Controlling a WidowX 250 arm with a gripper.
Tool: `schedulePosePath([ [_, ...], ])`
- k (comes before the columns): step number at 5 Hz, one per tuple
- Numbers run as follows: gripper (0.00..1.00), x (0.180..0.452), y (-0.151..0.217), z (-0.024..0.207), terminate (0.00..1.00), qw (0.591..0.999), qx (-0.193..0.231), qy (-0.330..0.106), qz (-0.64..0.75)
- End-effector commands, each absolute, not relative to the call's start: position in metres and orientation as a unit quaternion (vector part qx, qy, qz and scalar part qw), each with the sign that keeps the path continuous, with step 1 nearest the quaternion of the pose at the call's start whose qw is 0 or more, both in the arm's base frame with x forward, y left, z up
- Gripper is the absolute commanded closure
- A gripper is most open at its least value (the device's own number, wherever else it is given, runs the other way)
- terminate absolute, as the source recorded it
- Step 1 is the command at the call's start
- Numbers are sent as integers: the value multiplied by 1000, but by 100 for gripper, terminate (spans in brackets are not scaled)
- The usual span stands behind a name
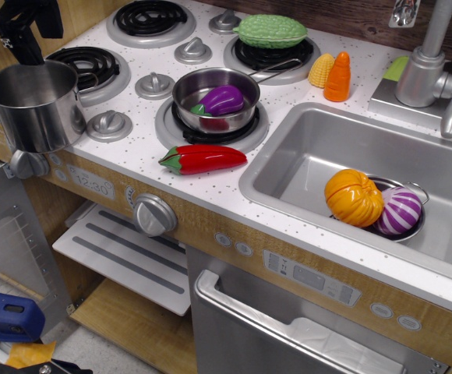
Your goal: Put pot on stove which is near stove
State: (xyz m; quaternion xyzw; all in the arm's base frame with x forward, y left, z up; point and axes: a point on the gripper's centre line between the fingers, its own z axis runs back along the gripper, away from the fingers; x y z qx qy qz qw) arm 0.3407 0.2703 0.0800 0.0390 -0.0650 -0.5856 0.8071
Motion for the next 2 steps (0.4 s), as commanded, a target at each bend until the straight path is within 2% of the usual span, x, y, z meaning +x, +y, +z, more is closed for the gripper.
schedulePosePath([
  [1,0,341,270,80,0,807,39,-65,-586],
  [2,0,341,271,75,0,805,28,-68,-589],
])
